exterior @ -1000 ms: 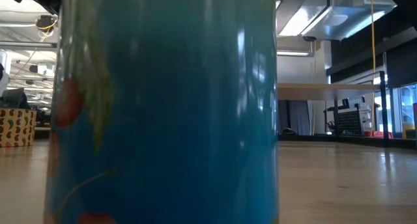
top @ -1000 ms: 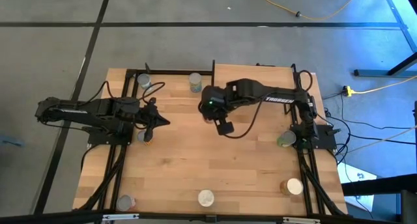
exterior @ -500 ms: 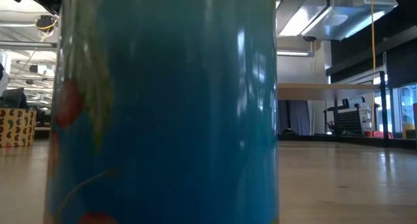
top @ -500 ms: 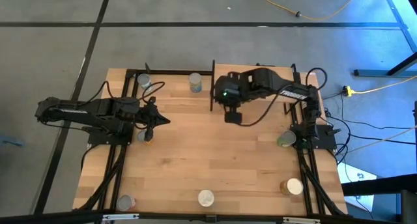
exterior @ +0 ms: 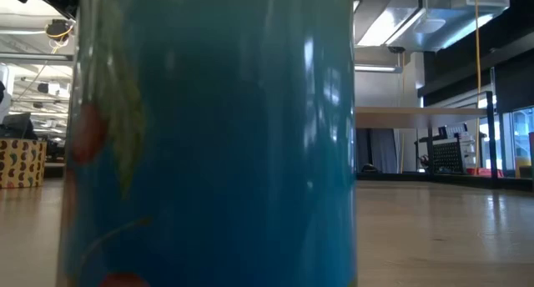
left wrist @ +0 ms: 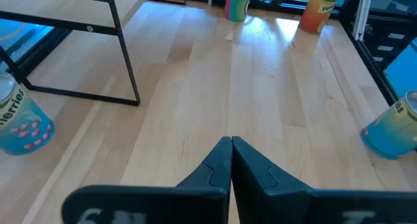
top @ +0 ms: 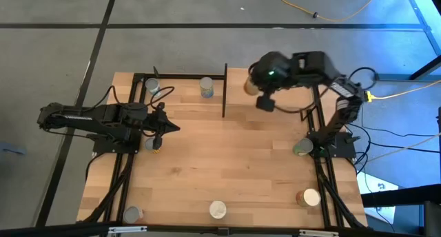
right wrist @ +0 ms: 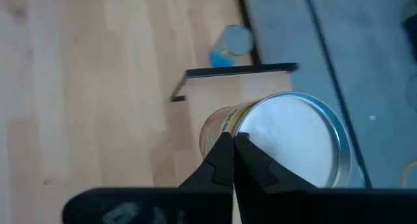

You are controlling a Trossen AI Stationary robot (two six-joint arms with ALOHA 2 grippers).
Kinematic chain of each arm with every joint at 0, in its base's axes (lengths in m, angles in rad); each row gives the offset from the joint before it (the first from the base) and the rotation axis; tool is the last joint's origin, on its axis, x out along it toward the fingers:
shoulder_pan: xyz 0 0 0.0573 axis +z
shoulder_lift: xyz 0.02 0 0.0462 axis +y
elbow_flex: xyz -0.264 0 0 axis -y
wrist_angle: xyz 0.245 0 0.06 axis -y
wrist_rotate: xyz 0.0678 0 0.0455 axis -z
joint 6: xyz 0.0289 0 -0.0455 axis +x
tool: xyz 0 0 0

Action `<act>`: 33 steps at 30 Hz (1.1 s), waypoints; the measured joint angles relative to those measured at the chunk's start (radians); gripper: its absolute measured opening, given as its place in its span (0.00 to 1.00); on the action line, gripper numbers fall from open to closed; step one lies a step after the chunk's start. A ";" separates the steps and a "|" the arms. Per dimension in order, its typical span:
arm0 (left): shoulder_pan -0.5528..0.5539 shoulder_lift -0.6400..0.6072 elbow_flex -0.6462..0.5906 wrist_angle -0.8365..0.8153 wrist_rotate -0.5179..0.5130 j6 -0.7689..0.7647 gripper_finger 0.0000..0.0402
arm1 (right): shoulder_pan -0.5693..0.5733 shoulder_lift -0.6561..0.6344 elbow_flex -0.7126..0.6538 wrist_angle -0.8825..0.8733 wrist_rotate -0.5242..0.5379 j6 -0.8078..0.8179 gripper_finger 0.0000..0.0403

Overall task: Pick and place cans onto a shelf
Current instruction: Put the top orange canned good on the shelf

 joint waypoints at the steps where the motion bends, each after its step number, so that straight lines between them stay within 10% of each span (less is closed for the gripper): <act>1: 0.000 0.000 0.000 0.000 0.000 0.000 0.00 | -0.011 -0.019 0.000 0.000 0.009 -0.003 0.00; 9: 0.000 0.000 0.000 0.000 -0.028 -0.017 0.00 | -0.102 -0.159 -0.042 0.003 0.012 -0.023 0.00; 33: 0.000 0.000 0.000 0.000 -0.080 -0.083 0.00 | -0.419 -0.599 -0.894 0.250 -0.036 -0.028 0.00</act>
